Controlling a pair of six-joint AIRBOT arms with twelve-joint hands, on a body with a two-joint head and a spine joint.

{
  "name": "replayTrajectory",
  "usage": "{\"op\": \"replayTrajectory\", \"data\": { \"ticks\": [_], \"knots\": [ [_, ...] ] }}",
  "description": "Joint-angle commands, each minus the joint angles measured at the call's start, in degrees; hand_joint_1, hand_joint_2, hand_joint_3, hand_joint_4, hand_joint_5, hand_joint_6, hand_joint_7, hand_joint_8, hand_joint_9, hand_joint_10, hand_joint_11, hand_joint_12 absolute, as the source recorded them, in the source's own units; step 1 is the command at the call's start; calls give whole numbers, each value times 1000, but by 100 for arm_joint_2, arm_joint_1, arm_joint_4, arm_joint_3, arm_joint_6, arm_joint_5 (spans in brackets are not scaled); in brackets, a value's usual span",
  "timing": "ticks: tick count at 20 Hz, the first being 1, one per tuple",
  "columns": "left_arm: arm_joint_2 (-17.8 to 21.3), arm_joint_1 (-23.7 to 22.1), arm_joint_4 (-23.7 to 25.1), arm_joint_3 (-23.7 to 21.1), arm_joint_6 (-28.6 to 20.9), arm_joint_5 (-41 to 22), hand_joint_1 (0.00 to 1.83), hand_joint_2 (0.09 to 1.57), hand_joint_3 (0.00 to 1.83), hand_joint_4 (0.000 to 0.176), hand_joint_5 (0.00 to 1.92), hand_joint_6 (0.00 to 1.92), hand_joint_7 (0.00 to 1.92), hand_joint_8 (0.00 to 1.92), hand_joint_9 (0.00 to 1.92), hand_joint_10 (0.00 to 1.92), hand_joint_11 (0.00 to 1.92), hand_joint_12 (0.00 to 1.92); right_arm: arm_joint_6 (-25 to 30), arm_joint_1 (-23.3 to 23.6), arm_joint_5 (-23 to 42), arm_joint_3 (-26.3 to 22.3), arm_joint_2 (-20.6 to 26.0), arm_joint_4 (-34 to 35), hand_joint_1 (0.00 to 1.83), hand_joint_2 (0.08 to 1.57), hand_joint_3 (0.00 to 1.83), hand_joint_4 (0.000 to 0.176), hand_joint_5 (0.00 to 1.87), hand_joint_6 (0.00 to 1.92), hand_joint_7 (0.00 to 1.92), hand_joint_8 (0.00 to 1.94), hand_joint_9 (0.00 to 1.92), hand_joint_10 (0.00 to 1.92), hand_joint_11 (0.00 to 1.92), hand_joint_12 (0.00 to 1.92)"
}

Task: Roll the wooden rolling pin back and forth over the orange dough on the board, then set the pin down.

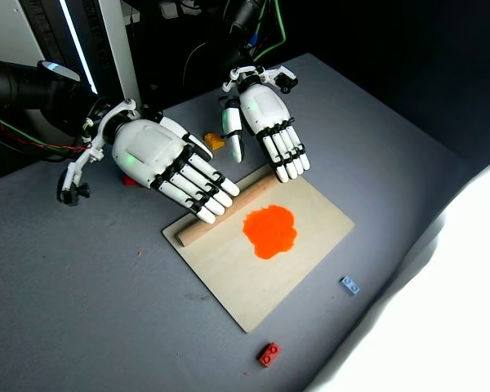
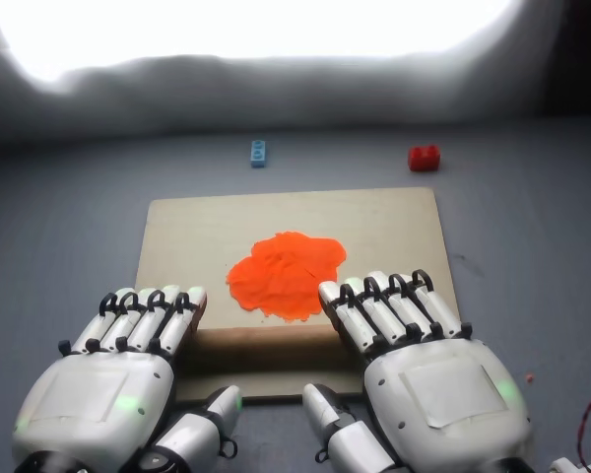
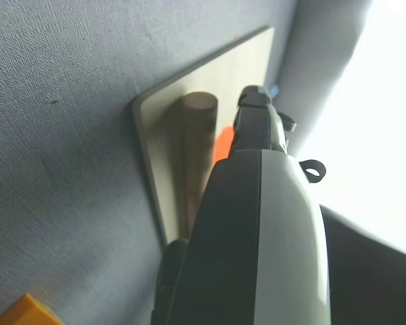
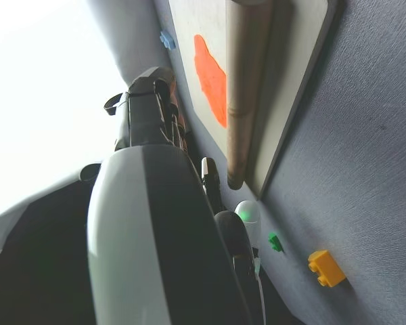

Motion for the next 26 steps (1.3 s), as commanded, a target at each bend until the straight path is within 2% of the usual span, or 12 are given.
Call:
{"op": "replayTrajectory", "data": {
  "ticks": [1, 2, 4, 8, 13, 22, 26],
  "knots": [
    [-25, -19, 400, 26, -35, -524, 0, 1435, 54, 0, 0, 0, 0, 0, 0, 0, 0, 0, 21, -13, -458, 37, -27, -576, 0, 1525, 0, 0, 140, 1, 133, 0, 102, 0, 0, 385],
    [-33, -20, 409, 36, -41, -524, 0, 1435, 54, 0, 0, 0, 0, 0, 0, 0, 0, 0, 14, -20, -454, 66, -46, -576, 0, 1525, 0, 0, 140, 1, 133, 0, 102, 0, 0, 385],
    [-124, -22, 513, 140, -92, -524, 0, 1437, 51, 0, 0, 0, 0, 0, 0, 0, 0, 0, 10, -39, -416, 237, -159, -576, 0, 1501, 0, 0, 108, 1, 97, 0, 68, 0, 0, 254],
    [-254, -20, 582, 295, -121, -523, 0, 1469, 61, 0, 0, 0, 0, 0, 0, 0, 0, 0, 22, -40, -337, 462, -295, -575, 0, 1558, 16, 0, 179, 16, 150, 7, 122, 12, 0, 346],
    [-349, -33, 582, 463, -152, -488, 0, 1504, 68, 0, 0, 0, 0, 0, 0, 0, 0, 0, 158, -47, -151, 890, -438, -540, 0, 1570, 8, 0, 162, 3, 139, 3, 109, 4, 0, 284],
    [-392, -118, 575, 720, -319, -273, 0, 1540, 67, 0, 0, 0, 0, 0, 0, 0, 0, 0, 342, 22, 50, 1139, -476, -460, 0, 1571, 50, 0, 163, 3, 158, 2, 131, 6, 0, 316],
    [-402, -170, 539, 759, -319, -241, 0, 1505, 44, 0, 0, 0, 0, 0, 0, 0, 0, 0, 393, 89, 75, 1260, -479, -460, 0, 1571, 34, 0, 148, 1, 154, 1, 123, 1, 0, 294]
  ]
}}
